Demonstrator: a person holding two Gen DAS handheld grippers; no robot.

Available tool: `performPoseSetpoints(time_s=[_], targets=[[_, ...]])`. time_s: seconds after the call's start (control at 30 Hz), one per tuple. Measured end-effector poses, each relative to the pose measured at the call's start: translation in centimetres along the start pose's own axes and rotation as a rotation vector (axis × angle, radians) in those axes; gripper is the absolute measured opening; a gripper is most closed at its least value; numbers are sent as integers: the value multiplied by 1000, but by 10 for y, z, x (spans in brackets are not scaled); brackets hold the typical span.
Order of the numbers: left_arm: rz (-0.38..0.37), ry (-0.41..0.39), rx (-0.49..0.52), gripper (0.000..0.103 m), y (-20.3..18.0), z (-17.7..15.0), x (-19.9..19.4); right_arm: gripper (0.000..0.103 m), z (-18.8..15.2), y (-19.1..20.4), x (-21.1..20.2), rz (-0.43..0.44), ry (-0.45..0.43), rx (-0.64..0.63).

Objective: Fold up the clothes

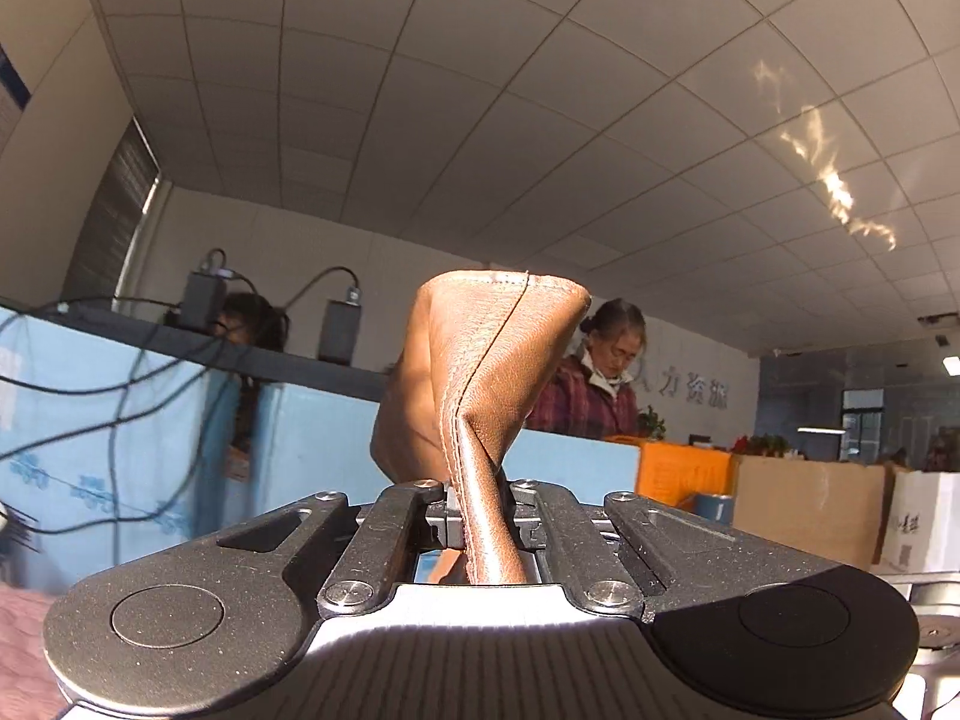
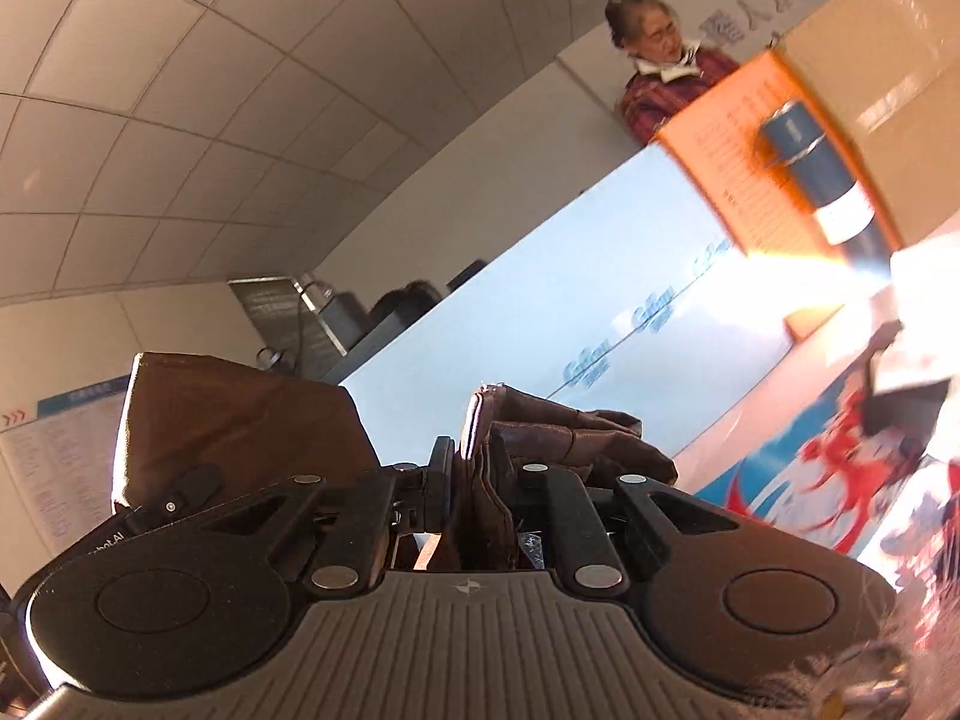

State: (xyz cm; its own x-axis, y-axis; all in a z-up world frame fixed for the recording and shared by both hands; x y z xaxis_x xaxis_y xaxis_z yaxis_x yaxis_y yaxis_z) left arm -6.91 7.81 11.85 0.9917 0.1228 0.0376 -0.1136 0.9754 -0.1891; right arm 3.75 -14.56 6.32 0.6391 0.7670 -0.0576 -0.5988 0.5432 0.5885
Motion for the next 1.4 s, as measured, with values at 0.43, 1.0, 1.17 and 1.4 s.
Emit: performPoseSetpoints(time_s=[0.43,1.0,1.17,1.4], targets=[[-155,343,-397,1,-25,-99,93,9,64,-125,-87,-374,-197,-85],[326,532,-226,78,51,-136,35,51,16,-213,-116,-603,109,-15],[451,412,-157,91,62,-119,20,71,35,-227,-117,-591,116,30],[111,501,66,97,10,-122,26,90,66,-226,-88,-516,153,-103]])
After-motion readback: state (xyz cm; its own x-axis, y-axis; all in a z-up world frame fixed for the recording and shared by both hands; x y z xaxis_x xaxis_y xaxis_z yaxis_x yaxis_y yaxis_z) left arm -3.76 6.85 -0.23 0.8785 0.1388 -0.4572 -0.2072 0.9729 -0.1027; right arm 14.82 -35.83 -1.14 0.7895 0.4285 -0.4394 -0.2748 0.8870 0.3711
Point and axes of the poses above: each gripper's, at about its wrist camera, not at the fingertips, and x roughly the way its jaws point, y to its left, z to its top, the point moved 4 cm from there along x, roughly the way its jaws point, and after that the axes turned 6 degrees about y, right-handed, at the moved point
